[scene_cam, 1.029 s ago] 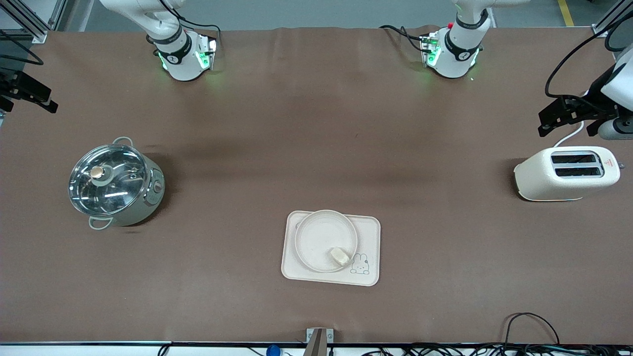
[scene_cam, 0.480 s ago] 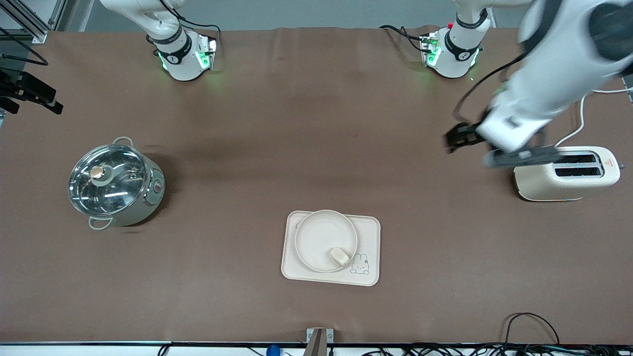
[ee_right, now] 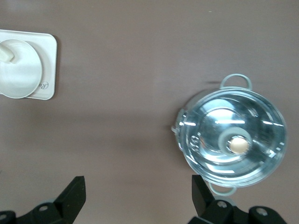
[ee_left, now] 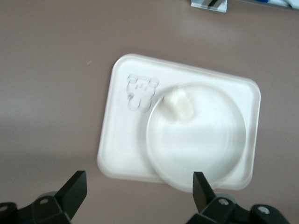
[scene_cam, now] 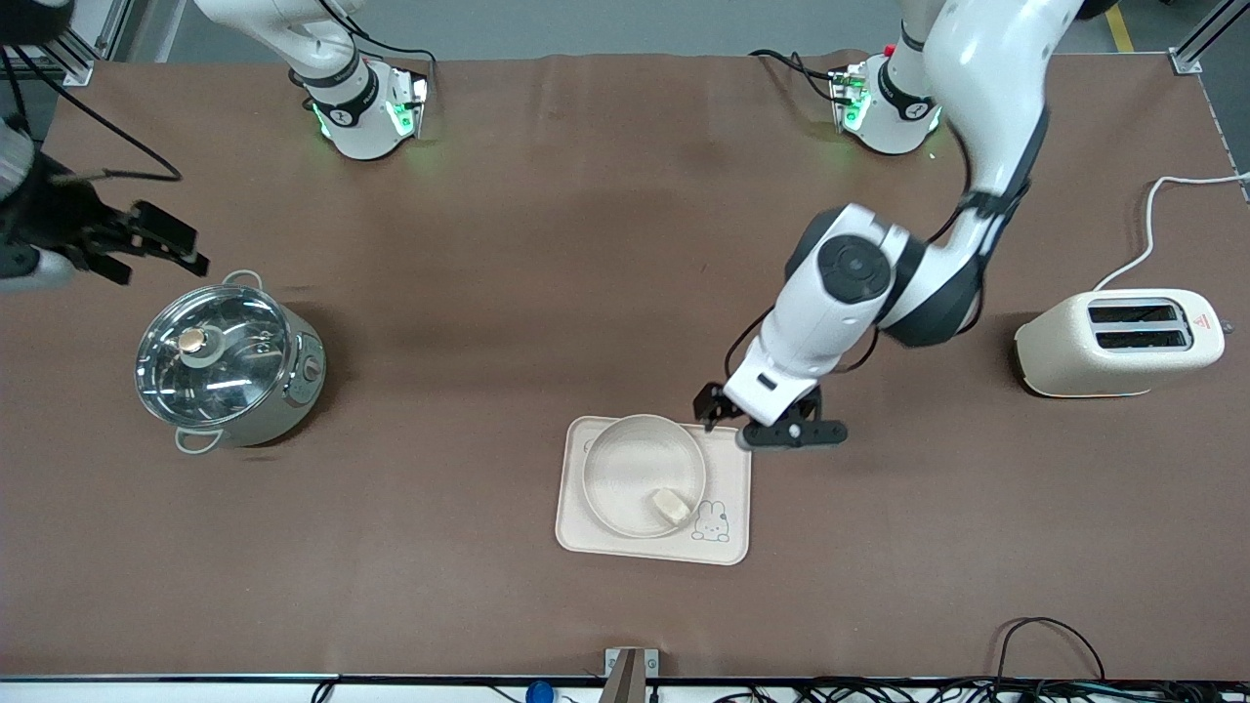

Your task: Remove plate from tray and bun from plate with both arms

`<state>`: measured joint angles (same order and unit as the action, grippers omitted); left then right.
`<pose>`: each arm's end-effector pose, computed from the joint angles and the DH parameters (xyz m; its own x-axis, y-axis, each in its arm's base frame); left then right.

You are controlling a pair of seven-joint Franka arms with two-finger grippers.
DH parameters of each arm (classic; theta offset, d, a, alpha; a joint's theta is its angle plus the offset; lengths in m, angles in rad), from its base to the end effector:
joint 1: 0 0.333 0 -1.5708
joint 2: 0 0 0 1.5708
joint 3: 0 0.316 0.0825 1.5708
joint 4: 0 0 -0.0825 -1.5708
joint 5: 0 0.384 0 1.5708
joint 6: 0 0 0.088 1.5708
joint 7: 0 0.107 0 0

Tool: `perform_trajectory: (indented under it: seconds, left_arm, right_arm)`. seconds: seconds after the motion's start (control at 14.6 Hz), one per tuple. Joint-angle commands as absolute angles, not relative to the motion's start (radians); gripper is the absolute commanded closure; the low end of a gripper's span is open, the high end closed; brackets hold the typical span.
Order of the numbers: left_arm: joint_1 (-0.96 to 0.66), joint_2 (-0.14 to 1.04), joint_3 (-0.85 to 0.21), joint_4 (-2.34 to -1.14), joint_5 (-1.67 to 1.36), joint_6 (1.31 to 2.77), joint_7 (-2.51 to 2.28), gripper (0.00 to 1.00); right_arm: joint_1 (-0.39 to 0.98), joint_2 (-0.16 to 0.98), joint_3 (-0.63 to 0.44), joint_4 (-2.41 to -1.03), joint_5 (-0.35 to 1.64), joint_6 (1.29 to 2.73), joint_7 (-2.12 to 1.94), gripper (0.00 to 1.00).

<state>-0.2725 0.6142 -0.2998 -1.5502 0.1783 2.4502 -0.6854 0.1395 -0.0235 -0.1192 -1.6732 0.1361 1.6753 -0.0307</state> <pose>0.6326 -0.3617 0.3349 0.9690 0.0953 0.2278 0.0460 -0.9760 0.2128 0.5548 0.0237 0.5990 0.9989 0.0365 0.0287 0.0401 -0.9897 -0.1372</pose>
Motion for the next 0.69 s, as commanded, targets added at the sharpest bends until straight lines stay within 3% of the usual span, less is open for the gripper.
perform_trajectory:
  seconds: [0.0,0.07,0.34,0.62]
  left_arm:
    - [-0.272,0.678,-0.298,-1.509,0.254,2.536,-0.729,0.0]
    - [-0.256,0.663,-0.296,-1.516,0.268,2.516,-0.715,0.0]
    - [-0.215,0.456,-0.302,-1.535,0.27,2.069,-0.657,0.0]
    - [-0.196,0.249,-0.316,-1.534,0.166,1.778,-0.543,0.0]
  right_arm:
    - [0.175,-0.02,-0.123,-1.749,0.161,1.771,-0.029,0.0]
    - [0.178,-0.012,-0.121,-1.767,0.193,1.802,-0.029,0.0]
    - [0.222,0.052,-0.121,-1.804,0.262,1.89,0.001,0.0]
    - [0.317,0.155,-0.121,-1.809,0.27,2.021,0.098,0.0]
